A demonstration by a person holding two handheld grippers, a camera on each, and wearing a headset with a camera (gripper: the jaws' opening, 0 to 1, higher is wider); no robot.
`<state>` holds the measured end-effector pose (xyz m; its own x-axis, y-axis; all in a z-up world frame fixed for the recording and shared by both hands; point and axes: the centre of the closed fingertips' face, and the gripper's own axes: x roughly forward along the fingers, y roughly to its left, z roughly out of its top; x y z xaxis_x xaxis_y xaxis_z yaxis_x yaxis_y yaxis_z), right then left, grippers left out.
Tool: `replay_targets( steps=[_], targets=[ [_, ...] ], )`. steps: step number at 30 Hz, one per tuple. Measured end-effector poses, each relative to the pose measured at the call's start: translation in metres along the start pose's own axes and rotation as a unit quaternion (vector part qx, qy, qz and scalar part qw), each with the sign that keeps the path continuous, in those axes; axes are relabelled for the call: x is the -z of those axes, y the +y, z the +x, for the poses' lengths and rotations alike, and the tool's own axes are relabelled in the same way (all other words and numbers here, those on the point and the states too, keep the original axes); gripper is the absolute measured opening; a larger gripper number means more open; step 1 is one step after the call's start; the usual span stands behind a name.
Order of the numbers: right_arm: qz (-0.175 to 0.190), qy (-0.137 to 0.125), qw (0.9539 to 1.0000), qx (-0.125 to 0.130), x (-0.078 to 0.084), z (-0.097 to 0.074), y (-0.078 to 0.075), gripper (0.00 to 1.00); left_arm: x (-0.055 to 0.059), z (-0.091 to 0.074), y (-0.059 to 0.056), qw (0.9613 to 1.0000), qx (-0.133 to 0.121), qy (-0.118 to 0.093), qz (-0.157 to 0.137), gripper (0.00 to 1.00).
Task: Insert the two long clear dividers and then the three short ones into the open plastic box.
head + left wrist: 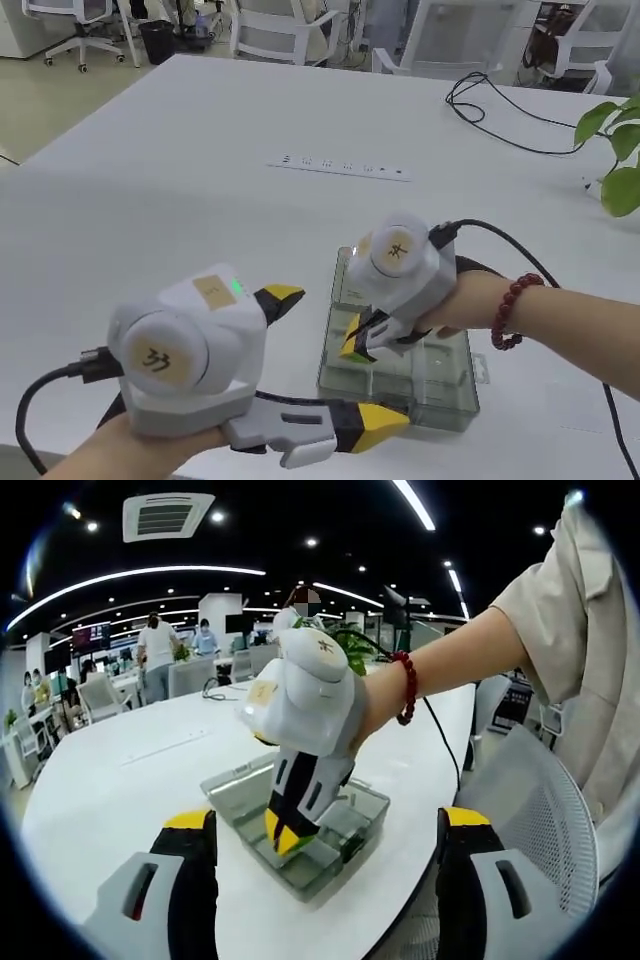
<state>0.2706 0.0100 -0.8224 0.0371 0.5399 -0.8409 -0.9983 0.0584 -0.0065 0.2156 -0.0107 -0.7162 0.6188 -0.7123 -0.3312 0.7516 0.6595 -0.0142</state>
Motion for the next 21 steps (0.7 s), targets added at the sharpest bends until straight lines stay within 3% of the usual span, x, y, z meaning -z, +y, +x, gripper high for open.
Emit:
replay_targets(
  steps=[21],
  targets=[
    [0.031, -0.072, 0.9969, 0.0, -0.005, -0.034, 0.01, 0.31, 0.004, 0.0, -0.001, 0.9999, -0.001, 0.005, -0.01, 0.95]
  ],
)
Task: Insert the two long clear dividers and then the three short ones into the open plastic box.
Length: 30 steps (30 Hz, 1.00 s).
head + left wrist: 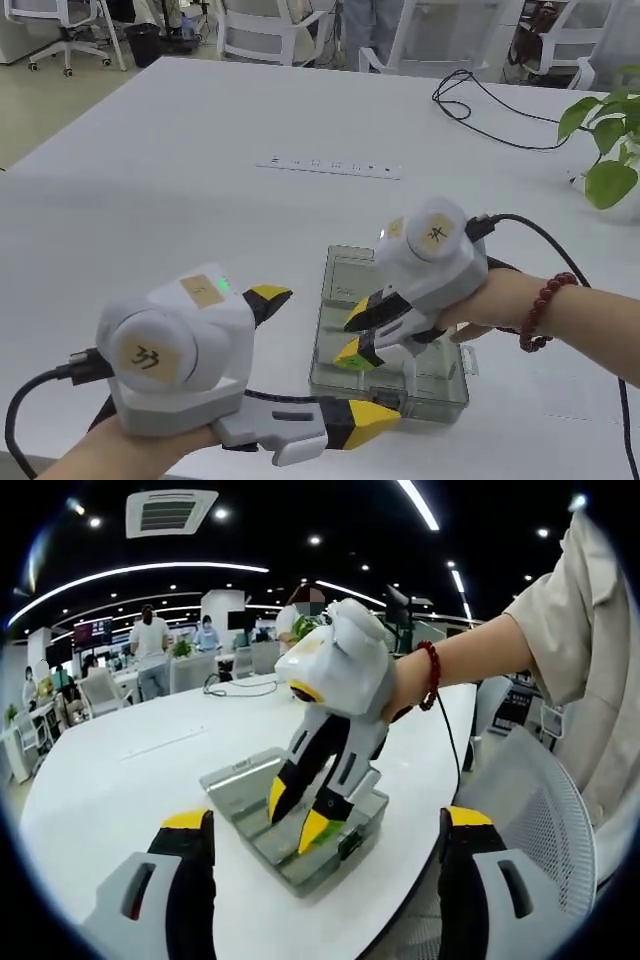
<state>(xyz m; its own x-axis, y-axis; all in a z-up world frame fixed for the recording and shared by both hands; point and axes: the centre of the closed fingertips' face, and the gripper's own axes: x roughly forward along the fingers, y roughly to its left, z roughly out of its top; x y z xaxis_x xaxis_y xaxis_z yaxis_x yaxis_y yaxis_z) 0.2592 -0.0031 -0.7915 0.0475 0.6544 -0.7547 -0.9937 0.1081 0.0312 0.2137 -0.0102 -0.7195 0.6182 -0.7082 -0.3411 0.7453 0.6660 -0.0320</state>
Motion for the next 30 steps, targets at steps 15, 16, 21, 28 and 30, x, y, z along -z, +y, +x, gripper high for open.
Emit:
replay_targets(
  steps=[15, 16, 21, 28, 30],
  targets=[
    [0.009, -0.012, 0.9997, 0.019, 0.022, -0.044, -0.003, 0.44, 0.0, 0.001, 0.005, 0.9999, -0.005, 0.003, -0.011, 0.97],
    [0.01, -0.011, 0.9997, 0.02, 0.024, -0.046, -0.004, 0.45, 0.0, 0.001, 0.005, 0.9999, -0.006, 0.004, -0.011, 0.97],
    [0.023, -0.01, 0.9992, 0.03, 0.039, -0.061, -0.009, 0.46, 0.001, 0.002, 0.006, 0.9998, -0.007, 0.006, -0.018, 0.97],
    [0.039, -0.004, 0.9985, 0.039, 0.063, -0.075, -0.015, 0.48, 0.001, 0.003, 0.006, 0.9997, -0.008, 0.006, -0.021, 0.96],
    [0.043, -0.001, 0.9982, 0.041, 0.07, -0.079, -0.016, 0.48, 0.001, 0.004, 0.006, 0.9997, -0.008, 0.009, -0.021, 0.96]
  ],
)
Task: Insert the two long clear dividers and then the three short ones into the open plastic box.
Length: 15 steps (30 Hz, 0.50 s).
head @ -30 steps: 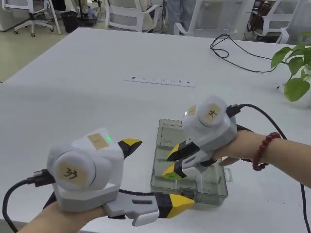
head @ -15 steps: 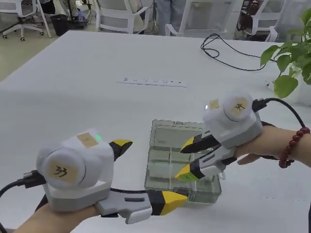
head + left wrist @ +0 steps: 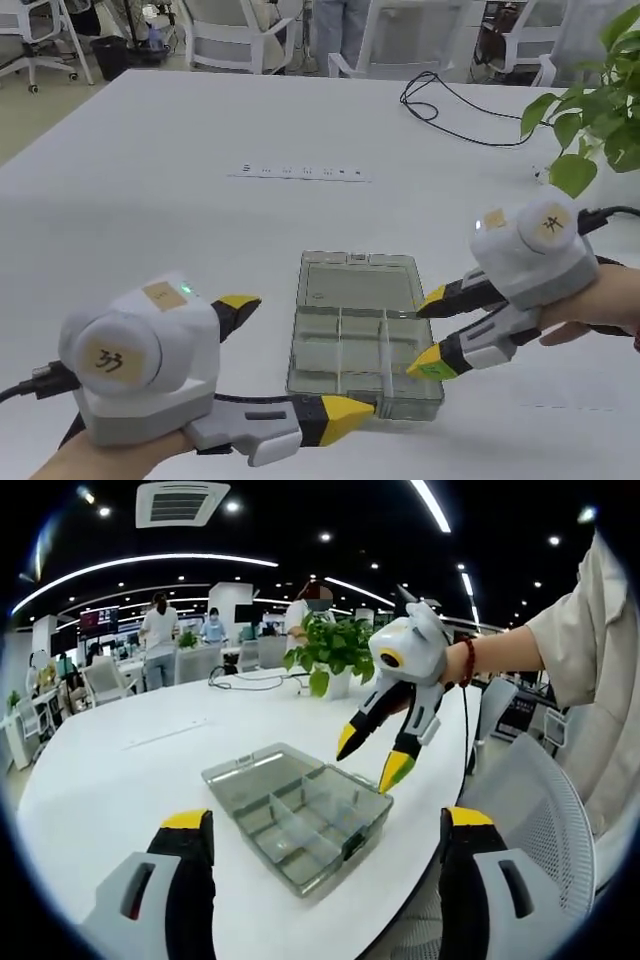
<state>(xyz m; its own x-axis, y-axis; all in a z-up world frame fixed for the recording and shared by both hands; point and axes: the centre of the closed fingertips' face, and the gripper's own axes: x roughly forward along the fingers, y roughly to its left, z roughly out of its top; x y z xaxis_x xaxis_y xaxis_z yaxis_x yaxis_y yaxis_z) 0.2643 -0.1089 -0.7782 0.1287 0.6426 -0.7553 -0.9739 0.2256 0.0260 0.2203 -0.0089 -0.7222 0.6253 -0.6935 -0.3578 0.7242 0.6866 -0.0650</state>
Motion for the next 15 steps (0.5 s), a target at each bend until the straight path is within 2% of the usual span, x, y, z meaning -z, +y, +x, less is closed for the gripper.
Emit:
replay_targets(
  steps=[10, 15],
  targets=[
    [0.009, 0.026, 0.9995, 0.018, 0.034, -0.017, -0.012, 0.49, 0.0, 0.001, 0.001, 1.0, -0.003, 0.0, -0.004, 0.94],
    [0.017, 0.042, 0.9986, 0.027, 0.052, -0.024, -0.012, 0.49, -0.001, 0.001, 0.002, 1.0, -0.005, -0.001, -0.004, 0.94]
  ],
)
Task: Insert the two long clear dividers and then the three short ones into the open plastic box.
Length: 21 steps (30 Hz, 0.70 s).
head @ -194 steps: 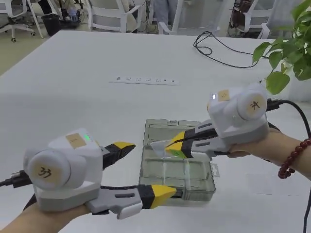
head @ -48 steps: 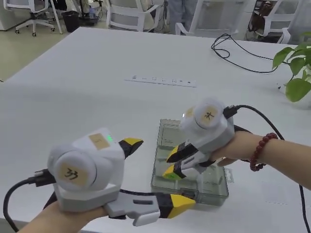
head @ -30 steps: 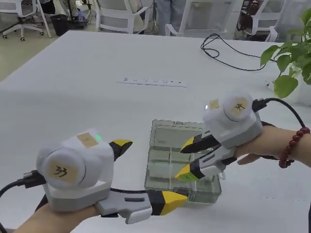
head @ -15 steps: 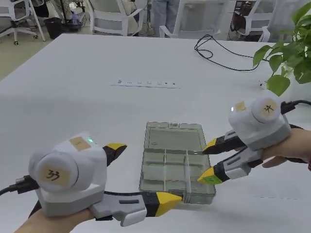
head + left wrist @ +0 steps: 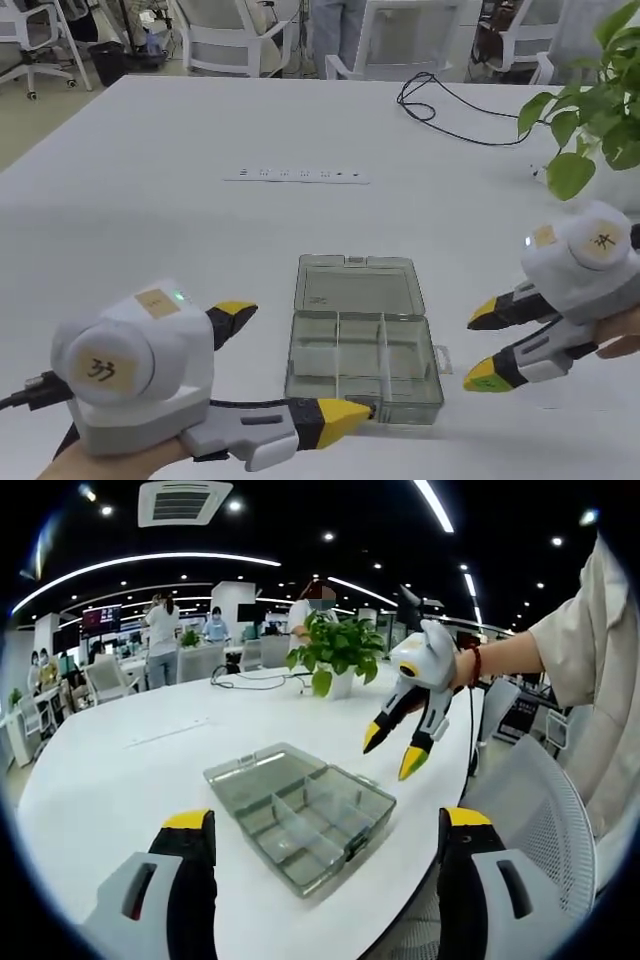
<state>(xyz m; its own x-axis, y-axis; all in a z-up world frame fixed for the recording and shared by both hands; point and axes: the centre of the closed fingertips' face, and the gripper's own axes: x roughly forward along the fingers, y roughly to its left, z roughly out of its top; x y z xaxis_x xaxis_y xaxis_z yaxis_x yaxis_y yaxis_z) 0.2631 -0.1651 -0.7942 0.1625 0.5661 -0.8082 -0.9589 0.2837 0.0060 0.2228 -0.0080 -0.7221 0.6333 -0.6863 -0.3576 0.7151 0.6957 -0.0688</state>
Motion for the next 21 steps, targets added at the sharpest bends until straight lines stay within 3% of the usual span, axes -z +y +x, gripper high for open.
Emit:
replay_targets(
  steps=[7, 21],
  targets=[
    [-0.002, 0.029, 0.9995, 0.007, 0.033, -0.008, -0.01, 0.49, -0.001, -0.001, 0.001, 1.0, -0.002, 0.0, 0.001, 0.93],
    [-0.028, 0.086, 0.9958, 0.012, 0.067, -0.019, -0.014, 0.46, 0.001, -0.003, 0.001, 1.0, -0.005, 0.006, 0.002, 0.89]
  ],
)
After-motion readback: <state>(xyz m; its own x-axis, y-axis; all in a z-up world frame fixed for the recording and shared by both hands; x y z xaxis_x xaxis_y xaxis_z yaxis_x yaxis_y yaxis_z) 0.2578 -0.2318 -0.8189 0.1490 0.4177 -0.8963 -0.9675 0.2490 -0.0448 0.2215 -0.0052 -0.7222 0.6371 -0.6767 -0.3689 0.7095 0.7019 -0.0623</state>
